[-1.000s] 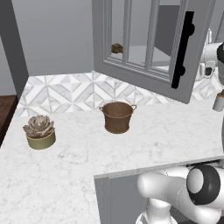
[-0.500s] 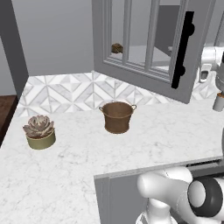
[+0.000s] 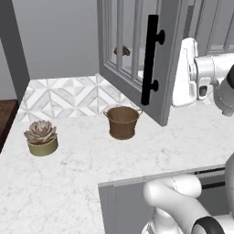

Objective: Open the cabinet, pick up the bread from the cabinet and place it in the basket. Then move the basket to the dining counter.

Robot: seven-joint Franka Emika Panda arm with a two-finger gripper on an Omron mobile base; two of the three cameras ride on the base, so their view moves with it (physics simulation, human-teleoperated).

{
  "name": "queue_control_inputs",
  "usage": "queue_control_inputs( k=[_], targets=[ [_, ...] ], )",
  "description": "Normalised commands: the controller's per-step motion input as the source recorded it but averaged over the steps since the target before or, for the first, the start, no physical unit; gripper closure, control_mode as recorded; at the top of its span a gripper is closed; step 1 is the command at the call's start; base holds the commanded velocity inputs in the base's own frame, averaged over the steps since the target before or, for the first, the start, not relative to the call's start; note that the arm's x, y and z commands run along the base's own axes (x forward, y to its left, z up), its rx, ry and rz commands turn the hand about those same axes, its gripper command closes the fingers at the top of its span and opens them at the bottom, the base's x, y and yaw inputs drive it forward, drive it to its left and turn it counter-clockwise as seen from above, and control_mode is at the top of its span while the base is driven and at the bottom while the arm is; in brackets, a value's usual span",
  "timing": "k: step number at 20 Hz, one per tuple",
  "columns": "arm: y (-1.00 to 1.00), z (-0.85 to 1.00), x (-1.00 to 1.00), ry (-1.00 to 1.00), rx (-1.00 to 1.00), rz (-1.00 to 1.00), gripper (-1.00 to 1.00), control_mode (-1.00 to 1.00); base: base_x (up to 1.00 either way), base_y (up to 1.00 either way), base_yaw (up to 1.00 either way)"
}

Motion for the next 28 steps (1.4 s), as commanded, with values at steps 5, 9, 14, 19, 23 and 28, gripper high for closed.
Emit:
queue_control_inputs(
  k=[5,9,14,19,23,28],
  targets=[
    [1.0,0.0,-0.13,-0.02,-0.02,-0.02,-1.0,-1.0,0.0,0.0,0.0],
    [1.0,0.0,0.05,-0.03,-0.1,-0.08,-1.0,-1.0,0.0,0.0,0.0],
    [0.01,0.0,0.03,0.0,-0.16,-0.08,-1.0,-1.0,0.0,0.0,0.0],
    [-1.0,-0.01,-0.57,-0.04,-0.14,0.0,-1.0,-1.0,0.0,0.0,0.0],
    [-0.82,-0.1,-0.12,-0.37,-0.32,-0.05,-1.0,-1.0,0.0,0.0,0.0],
    [-0.53,0.0,0.1,-0.31,-0.43,-0.17,-1.0,-1.0,0.0,0.0,0.0]
  ],
)
